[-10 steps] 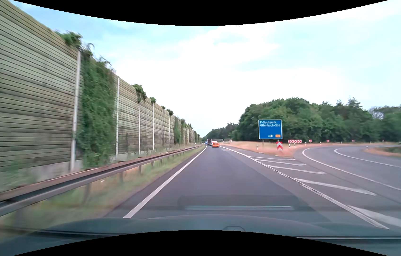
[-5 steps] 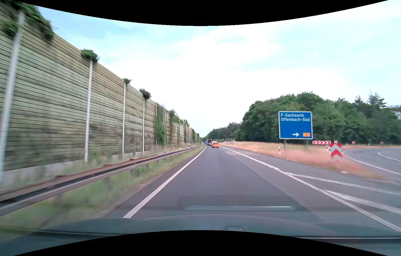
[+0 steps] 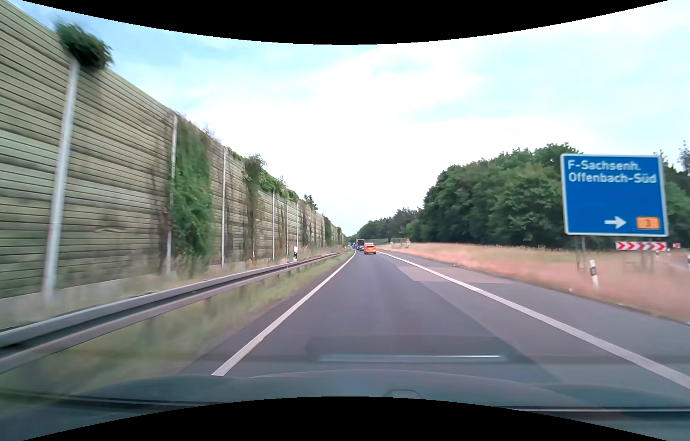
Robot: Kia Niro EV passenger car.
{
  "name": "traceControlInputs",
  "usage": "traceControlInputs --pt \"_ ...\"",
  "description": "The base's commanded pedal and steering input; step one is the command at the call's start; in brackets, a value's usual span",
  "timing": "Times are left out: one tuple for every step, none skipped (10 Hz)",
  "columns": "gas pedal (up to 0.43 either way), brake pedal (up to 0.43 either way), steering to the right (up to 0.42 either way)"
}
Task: Follow the waypoints while adhering to traffic rules and regulations
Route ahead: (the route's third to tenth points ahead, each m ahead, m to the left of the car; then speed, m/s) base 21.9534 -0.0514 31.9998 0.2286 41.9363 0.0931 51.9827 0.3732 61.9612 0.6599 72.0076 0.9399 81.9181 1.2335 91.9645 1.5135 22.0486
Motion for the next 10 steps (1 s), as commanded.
traceControlInputs --pt "0.047 0.0 -0.008" --pt "0.047 0.0 -0.008" --pt "0.047 0.0 -0.007" --pt "0.047 0.0 -0.008" --pt "0.047 0.0 -0.007" --pt "0.047 0.0 -0.007" --pt "0.047 0.0 -0.008" --pt "0.047 0.0 -0.007" --pt "0.047 0.0 -0.008" --pt "0.047 0.0 -0.007"
